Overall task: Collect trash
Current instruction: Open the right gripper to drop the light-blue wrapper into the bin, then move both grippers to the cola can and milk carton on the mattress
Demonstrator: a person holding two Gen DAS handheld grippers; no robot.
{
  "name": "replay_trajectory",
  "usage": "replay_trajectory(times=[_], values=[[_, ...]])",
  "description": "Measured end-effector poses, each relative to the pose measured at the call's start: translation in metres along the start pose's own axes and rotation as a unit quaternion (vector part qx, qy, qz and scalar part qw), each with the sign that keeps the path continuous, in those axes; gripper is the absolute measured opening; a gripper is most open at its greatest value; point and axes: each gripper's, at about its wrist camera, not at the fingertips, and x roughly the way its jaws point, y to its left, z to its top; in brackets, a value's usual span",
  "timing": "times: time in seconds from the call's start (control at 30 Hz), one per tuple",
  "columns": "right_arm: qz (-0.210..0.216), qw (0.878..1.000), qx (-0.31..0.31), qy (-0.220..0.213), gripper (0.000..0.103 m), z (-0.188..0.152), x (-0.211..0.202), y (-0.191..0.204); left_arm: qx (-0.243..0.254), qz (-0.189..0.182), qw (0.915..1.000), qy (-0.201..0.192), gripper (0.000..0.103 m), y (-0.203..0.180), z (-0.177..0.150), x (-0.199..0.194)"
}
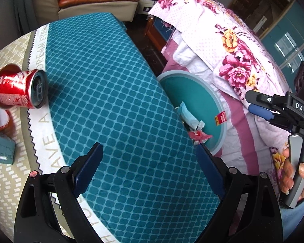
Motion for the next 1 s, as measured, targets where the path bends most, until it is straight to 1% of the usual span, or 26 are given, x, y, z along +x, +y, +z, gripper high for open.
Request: replay_trajectory(times=[0.17, 0.37, 0.57, 0.6, 0.8, 0.93, 1.0], values=[[-0.001, 1.000, -0.011, 0.002, 0.075, -0.002, -0.001, 0.014, -0.011, 0.003, 0.9999, -0.006, 0.093, 0.014, -0.005, -0.011], [-0.003, 0.999, -0.040, 0.010, 0.076, -0.006, 0.001, 0.041, -0.032, 0.009, 0.9993, -0.018, 0.093, 0.041, -0.013, -0.029], [-0.002, 0.996, -0.088, 0.025, 0.076, -0.007, 0.009, 0.084, -0.060, 0.020, 0.9973, -0.039, 0.093, 0.077, -0.022, -0.055], [-0.003, 0.994, -0.108, 0.031, 0.076, -0.007, 0.012, 0.099, -0.067, 0.021, 0.9966, -0.043, 0.093, 0.086, -0.024, -0.059], [-0.004, 0.984, -0.170, 0.052, 0.076, -0.010, 0.023, 0.149, -0.113, 0.026, 0.9913, -0.063, 0.093, 0.130, -0.036, -0.084], [-0.008, 0.972, -0.224, 0.069, 0.076, -0.011, 0.037, 0.188, -0.135, 0.035, 0.9875, -0.073, 0.093, 0.155, -0.044, -0.098], [-0.003, 0.964, -0.253, 0.083, 0.076, -0.011, 0.049, 0.211, -0.150, 0.038, 0.9850, -0.076, 0.093, 0.170, -0.047, -0.102]])
